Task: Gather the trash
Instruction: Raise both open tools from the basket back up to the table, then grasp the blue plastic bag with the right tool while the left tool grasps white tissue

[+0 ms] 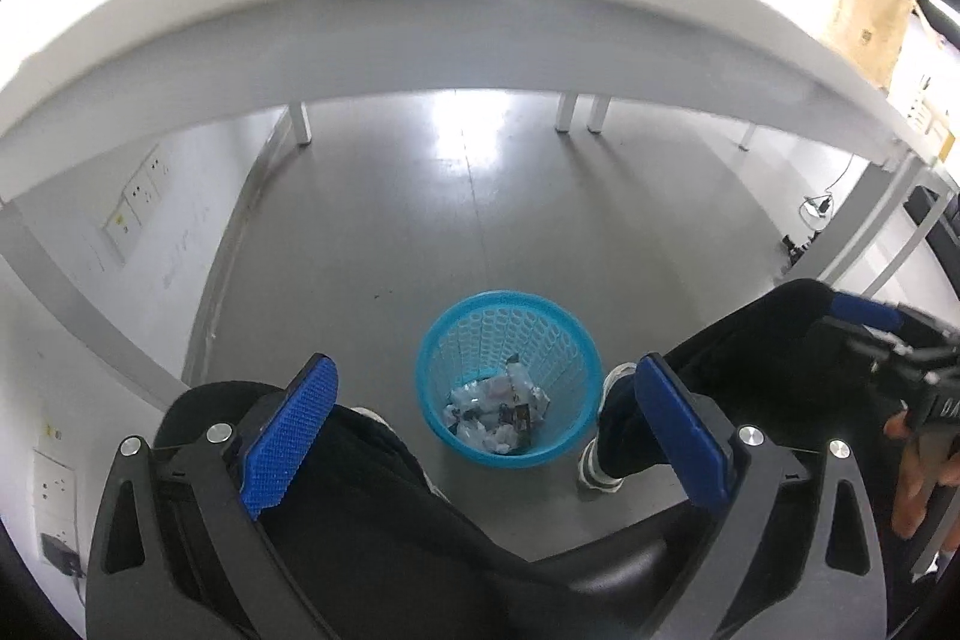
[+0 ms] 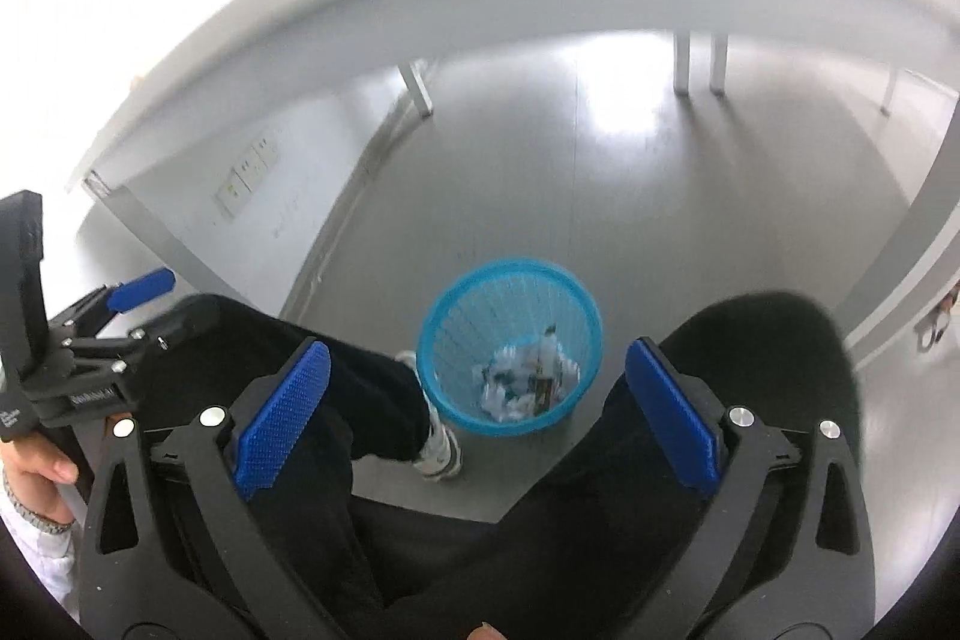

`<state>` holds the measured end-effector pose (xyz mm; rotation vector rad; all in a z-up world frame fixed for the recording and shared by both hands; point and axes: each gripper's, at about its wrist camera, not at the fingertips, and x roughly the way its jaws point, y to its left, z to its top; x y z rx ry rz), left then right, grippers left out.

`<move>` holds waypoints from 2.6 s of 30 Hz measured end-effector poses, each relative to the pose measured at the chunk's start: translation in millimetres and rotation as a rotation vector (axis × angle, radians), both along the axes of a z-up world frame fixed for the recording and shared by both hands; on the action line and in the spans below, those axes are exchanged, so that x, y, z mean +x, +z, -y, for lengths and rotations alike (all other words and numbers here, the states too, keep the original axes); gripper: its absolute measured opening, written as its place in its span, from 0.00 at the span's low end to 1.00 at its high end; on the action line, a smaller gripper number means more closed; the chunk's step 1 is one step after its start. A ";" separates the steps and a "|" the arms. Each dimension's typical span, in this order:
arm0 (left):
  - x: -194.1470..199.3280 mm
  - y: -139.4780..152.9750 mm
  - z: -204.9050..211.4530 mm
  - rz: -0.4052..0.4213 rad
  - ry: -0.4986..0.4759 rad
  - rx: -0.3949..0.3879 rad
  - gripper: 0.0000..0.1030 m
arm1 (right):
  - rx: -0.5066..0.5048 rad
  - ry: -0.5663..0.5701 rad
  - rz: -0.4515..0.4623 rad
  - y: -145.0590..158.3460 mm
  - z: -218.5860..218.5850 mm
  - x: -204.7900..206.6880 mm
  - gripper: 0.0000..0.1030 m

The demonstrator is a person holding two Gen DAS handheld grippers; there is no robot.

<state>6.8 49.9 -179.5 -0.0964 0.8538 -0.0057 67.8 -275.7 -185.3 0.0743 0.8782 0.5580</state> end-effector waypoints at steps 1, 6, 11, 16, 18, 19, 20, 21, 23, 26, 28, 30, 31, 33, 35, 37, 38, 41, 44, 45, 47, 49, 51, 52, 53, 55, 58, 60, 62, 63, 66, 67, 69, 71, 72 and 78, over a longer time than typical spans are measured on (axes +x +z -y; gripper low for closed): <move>-3.1 5.1 0.6 0.013 -0.006 -0.003 0.94 | 0.000 0.006 0.016 7.2 0.8 -3.4 0.92; -19.2 36.6 4.6 0.088 -0.027 -0.007 0.94 | 0.037 0.020 0.084 45.7 10.4 -17.1 0.92; -22.4 65.5 7.5 0.153 -0.035 -0.026 0.94 | 0.047 0.028 0.154 78.8 15.3 -24.1 0.92; -21.6 94.1 15.0 0.229 -0.036 0.035 0.94 | 0.057 0.029 0.214 109.7 16.3 -23.9 0.92; -17.4 106.3 10.6 0.250 -0.026 0.023 0.94 | 0.061 0.026 0.234 120.2 18.3 -19.7 0.92; -17.1 110.6 9.4 0.259 -0.023 0.016 0.94 | 0.061 0.022 0.244 123.3 17.8 -17.0 0.92; -15.4 116.2 7.5 0.272 -0.021 0.010 0.94 | 0.060 0.020 0.252 127.2 16.2 -15.0 0.92; -13.0 121.3 6.2 0.282 -0.019 0.007 0.94 | 0.058 0.016 0.261 131.0 14.0 -9.5 0.92; -5.6 129.7 4.5 0.296 -0.022 0.005 0.94 | 0.056 0.009 0.264 135.7 14.4 -1.4 0.92; 6.9 136.9 5.7 0.303 -0.027 0.021 0.94 | 0.080 0.007 0.254 143.6 16.1 12.9 0.92; 15.8 139.9 5.8 0.294 -0.028 0.033 0.94 | 0.088 0.002 0.259 149.2 16.6 20.3 0.92; 28.1 142.8 5.7 0.280 -0.043 0.022 0.94 | 0.091 -0.001 0.265 154.1 16.7 28.6 0.92; 33.4 143.2 5.4 0.273 -0.052 0.014 0.94 | 0.093 -0.004 0.267 155.8 16.6 31.7 0.92; 46.5 145.9 5.8 0.265 -0.069 0.004 0.94 | 0.092 -0.006 0.275 159.1 14.6 41.3 0.92; 57.7 148.2 7.4 0.257 -0.085 0.011 0.94 | 0.076 0.000 0.287 162.2 9.1 53.6 0.92; 70.5 149.9 10.1 0.242 -0.106 0.024 0.94 | 0.076 0.012 0.276 161.7 7.1 62.1 0.92; 78.4 151.2 10.7 0.226 -0.139 0.017 0.94 | 0.085 0.024 0.265 162.6 5.0 68.8 0.92; 99.4 154.5 7.8 0.191 -0.172 0.014 0.94 | 0.074 0.029 0.272 165.4 0.5 81.2 0.92; 119.5 157.5 10.5 0.165 -0.208 0.062 0.94 | 0.056 0.021 0.276 168.0 -3.5 99.3 0.91; 125.5 158.8 11.7 0.163 -0.222 0.071 0.94 | 0.053 0.019 0.272 169.0 -5.7 107.8 0.91; 139.4 159.8 13.0 0.152 -0.252 0.067 0.94 | 0.048 0.015 0.267 170.9 -7.9 120.5 0.91; 155.1 157.8 14.7 0.125 -0.278 0.064 0.94 | 0.044 0.012 0.258 172.8 -9.5 134.5 0.91; 170.0 155.0 16.3 0.104 -0.291 0.082 0.94 | 0.043 0.012 0.241 173.6 -11.4 148.3 0.91; 178.0 153.5 17.3 0.095 -0.295 0.090 0.94 | 0.039 0.011 0.236 173.8 -12.6 154.3 0.91; 184.6 152.7 17.8 0.086 -0.301 0.092 0.94 | 0.030 0.010 0.231 173.8 -14.3 161.7 0.91; 201.5 150.5 19.2 0.057 -0.302 0.104 0.94 | 0.020 0.010 0.220 173.8 -16.0 172.0 0.91; 220.0 148.2 19.4 0.027 -0.304 0.108 0.94 | 0.011 0.004 0.198 171.4 -20.0 188.1 0.88; 231.5 147.5 18.1 0.015 -0.300 0.115 0.94 | 0.011 0.004 0.184 169.8 -20.8 194.9 0.85; 241.8 145.2 17.8 -0.005 -0.303 0.119 0.94 | -0.001 0.006 0.169 166.9 -22.2 202.5 0.83; 246.4 143.4 17.9 -0.019 -0.306 0.124 0.94 | -0.003 0.007 0.163 165.5 -22.5 205.3 0.80; 260.1 137.0 18.8 -0.053 -0.320 0.139 0.94 | -0.005 0.019 0.130 161.9 -26.1 213.1 0.67; 262.7 135.2 18.7 -0.059 -0.323 0.139 0.94 | -0.010 0.024 0.124 160.9 -27.2 214.0 0.60; 267.1 129.9 18.3 -0.079 -0.332 0.136 0.94 | -0.024 0.030 0.123 159.0 -28.8 213.4 0.52; 268.9 125.5 17.3 -0.094 -0.340 0.116 0.94 | -0.025 0.038 0.126 158.1 -29.2 211.7 0.46; 268.2 125.3 15.2 -0.094 -0.340 0.096 0.91 | -0.025 0.042 0.131 158.0 -28.9 209.6 0.42; 261.8 130.7 10.1 -0.063 -0.300 0.098 0.42 | -0.023 0.046 0.145 157.4 -27.3 199.9 0.24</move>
